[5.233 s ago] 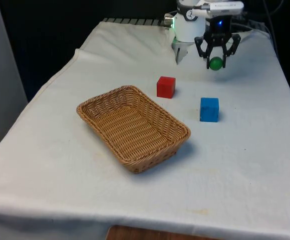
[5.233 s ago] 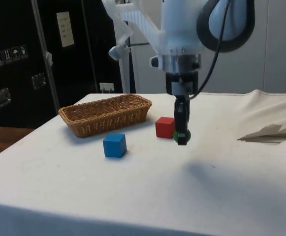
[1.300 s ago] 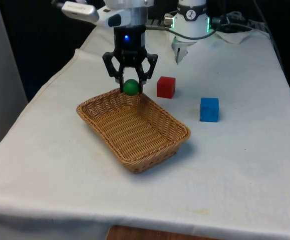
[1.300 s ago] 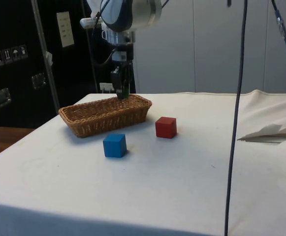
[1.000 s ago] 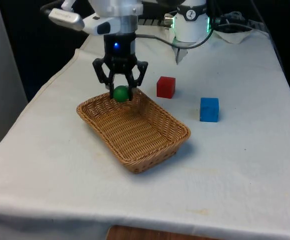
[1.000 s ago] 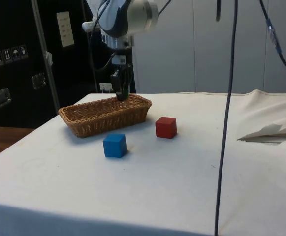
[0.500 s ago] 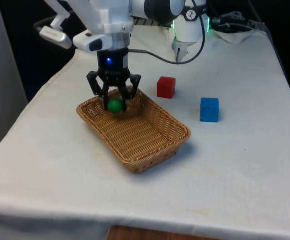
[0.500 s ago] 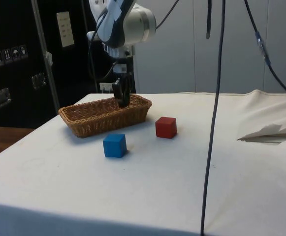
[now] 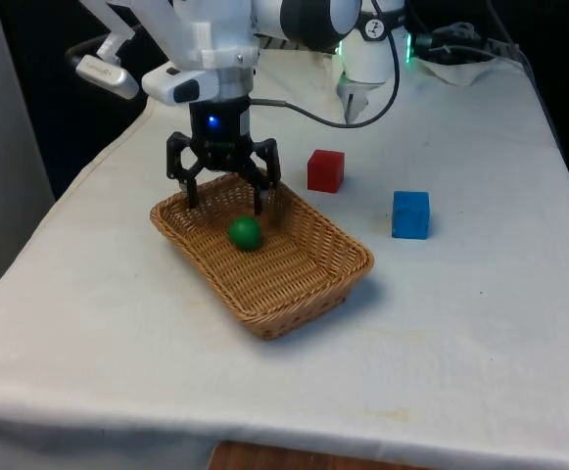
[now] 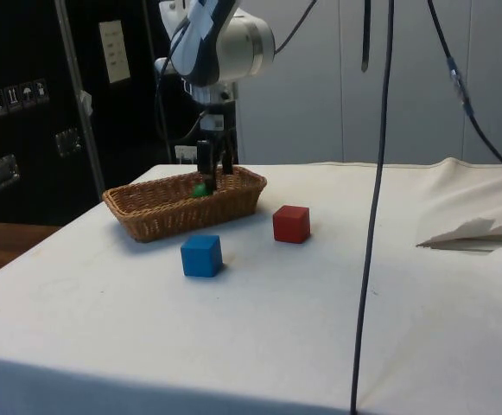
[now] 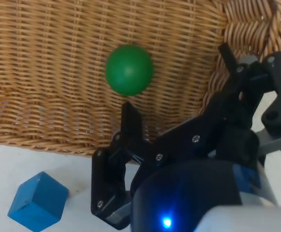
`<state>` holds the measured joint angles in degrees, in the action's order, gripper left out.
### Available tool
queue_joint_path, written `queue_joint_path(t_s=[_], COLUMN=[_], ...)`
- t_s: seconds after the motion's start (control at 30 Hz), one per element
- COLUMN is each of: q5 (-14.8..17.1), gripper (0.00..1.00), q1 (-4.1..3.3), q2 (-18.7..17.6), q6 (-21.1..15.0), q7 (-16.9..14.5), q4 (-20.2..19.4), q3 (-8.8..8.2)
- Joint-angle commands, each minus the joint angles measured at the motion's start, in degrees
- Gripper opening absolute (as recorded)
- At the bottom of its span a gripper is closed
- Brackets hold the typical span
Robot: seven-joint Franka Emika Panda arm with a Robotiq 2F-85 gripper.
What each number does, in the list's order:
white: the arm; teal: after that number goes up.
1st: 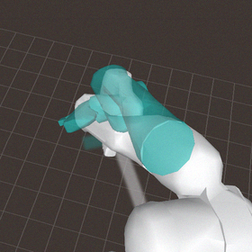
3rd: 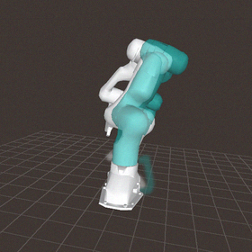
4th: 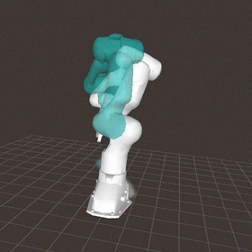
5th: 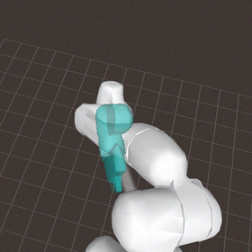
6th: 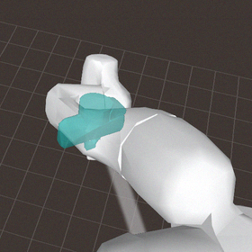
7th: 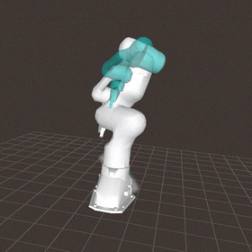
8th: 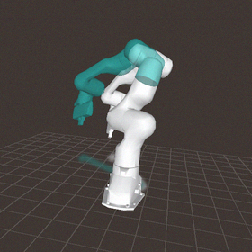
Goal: Place all non-red objects into the basket.
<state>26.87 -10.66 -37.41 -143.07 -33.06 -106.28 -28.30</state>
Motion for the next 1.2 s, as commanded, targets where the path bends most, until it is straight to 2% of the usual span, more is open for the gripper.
queue_joint_path(t_s=[0.0,0.03,0.07,0.1,0.23,0.3,0.33,0.37,0.5,0.6,0.63,0.67,0.93,0.97,1.0,1.17], q5=[0.52,0.00,0.52,0.52,-0.52,-0.80,-0.29,-0.97,-1.78,-2.29,-1.49,-2.46,-3.78,-2.92,-3.95,-5.56], gripper=[1.00,1.00,1.00,1.00,1.00,1.00,1.00,1.00,1.00,1.00,1.00,1.00,1.00,1.00,1.00,1.00], q1=[0.52,0.00,0.52,0.52,-0.40,-0.63,-0.29,-0.80,-1.32,-1.49,-0.92,-1.55,-2.12,-1.49,-2.23,-3.04], q2=[-0.17,0.00,-0.17,-0.23,1.55,2.23,1.78,2.58,4.58,5.67,5.16,6.07,9.57,9.11,9.91,12.38], q6=[0.00,0.00,0.00,0.00,1.38,1.89,1.55,2.23,3.95,4.87,4.30,5.27,8.08,7.79,8.42,10.49], q7=[-0.57,0.00,-0.57,-0.63,0.06,0.17,-0.06,0.29,0.63,0.86,0.23,0.92,1.78,0.97,1.95,3.50], q4=[0.40,0.00,0.40,0.40,0.34,0.23,0.63,0.23,0.23,0.29,0.46,0.29,0.11,0.40,0.06,-0.46], q3=[0.46,0.00,0.46,0.52,-0.63,-0.86,-0.46,-0.97,-1.38,-1.43,-0.86,-1.49,-1.55,-0.97,-1.55,-1.38])
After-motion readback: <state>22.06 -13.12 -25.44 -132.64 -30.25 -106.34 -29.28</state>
